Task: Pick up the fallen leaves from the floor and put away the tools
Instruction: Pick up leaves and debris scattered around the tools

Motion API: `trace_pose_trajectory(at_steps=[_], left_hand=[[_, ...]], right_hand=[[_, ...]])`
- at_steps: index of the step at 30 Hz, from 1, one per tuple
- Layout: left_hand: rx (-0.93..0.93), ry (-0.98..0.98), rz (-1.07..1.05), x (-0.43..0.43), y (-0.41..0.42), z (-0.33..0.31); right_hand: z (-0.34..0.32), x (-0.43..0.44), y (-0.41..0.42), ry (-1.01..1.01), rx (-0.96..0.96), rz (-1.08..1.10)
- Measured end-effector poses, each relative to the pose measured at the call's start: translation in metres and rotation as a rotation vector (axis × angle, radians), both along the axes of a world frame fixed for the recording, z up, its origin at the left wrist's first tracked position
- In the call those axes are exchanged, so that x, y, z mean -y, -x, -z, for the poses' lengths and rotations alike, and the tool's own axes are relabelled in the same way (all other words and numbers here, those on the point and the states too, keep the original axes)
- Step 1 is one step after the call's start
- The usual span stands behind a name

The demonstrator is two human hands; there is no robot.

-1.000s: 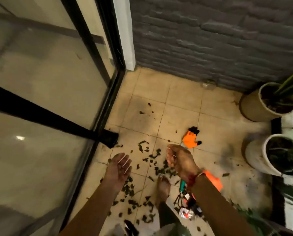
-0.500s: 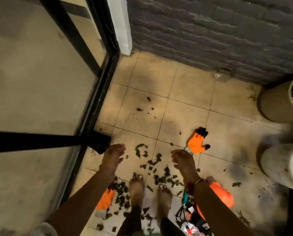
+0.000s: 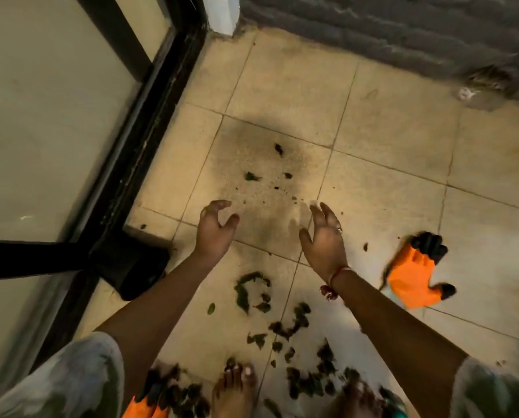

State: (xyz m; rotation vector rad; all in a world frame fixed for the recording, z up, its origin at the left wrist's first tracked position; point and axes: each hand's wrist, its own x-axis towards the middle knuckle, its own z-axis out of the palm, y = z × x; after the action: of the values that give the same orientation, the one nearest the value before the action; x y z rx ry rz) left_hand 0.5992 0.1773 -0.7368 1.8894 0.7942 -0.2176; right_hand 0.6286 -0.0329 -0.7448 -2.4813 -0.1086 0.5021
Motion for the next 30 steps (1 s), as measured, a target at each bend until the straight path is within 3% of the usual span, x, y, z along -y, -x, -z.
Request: trace_pose_trajectory(at_steps=[3, 6, 11, 17, 22, 26, 30], left_hand=[[0.078, -0.042, -0.01, -0.006, -0.022, 0.046], [0.201, 0.044, -0.101, -0.015, -0.039, 0.079], [0.411, 0.129, -0.331, -0.029, -0.057, 0.109], [0.52, 0.176, -0.395, -0.031, -0.071, 0.109], [0.529, 0.158, -0.436, -0.034, -0.057, 0.113], [0.531, 0.148, -0.45, -0.038, -0.06, 0.12], [0.544, 0.147, -0.4, -0.03, -0.064, 0.114]], right_hand=[[0.051, -0.008, -0.034, 0.032, 0.08, -0.138], [0.083, -0.031, -0.094, 0.085, 0.214, -0.229], [0.118, -0.084, -0.163, 0.112, 0.244, -0.184], [0.122, -0.099, -0.121, 0.072, 0.356, -0.553], [0.109, -0.113, -0.072, -0.029, 0.506, -0.549], [0.118, -0.14, -0.072, 0.096, 0.576, -0.718], [0.122, -0.101, -0.094, 0.302, 0.625, -0.556]])
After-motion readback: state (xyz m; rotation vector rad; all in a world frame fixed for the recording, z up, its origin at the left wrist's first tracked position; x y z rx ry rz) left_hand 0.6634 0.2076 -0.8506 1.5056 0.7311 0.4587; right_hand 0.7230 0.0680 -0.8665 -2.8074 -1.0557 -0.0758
